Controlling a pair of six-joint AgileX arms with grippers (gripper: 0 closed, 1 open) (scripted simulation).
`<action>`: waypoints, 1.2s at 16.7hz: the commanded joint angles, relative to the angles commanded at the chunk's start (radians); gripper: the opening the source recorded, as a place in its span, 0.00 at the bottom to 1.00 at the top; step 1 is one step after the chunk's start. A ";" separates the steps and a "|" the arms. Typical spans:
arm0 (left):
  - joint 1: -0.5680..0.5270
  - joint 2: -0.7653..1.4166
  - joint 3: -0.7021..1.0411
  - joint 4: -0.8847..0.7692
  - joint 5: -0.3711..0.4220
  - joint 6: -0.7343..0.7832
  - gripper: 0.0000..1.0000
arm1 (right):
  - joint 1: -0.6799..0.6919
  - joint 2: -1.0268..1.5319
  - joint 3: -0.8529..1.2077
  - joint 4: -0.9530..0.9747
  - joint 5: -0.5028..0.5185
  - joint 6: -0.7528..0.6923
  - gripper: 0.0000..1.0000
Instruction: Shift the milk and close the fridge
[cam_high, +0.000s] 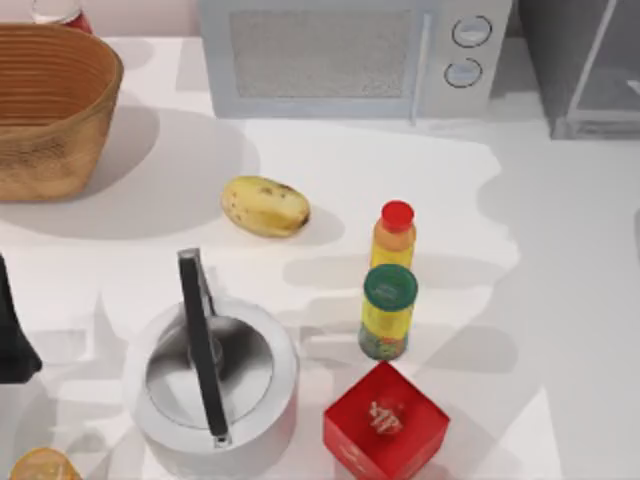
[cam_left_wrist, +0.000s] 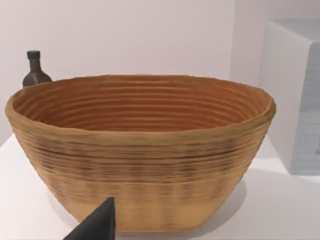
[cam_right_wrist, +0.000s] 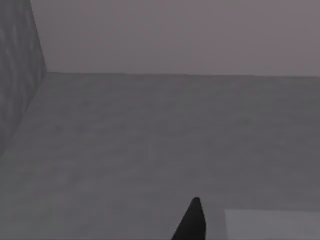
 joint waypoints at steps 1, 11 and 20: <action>0.000 0.000 0.000 0.000 0.000 0.000 1.00 | 0.000 0.000 0.000 0.000 0.000 0.000 0.75; 0.000 0.000 0.000 0.000 0.000 0.000 1.00 | 0.000 0.000 0.000 0.000 0.000 0.000 1.00; 0.000 0.000 0.000 0.000 0.000 0.000 1.00 | 0.020 -0.148 -0.115 -0.051 0.021 0.001 1.00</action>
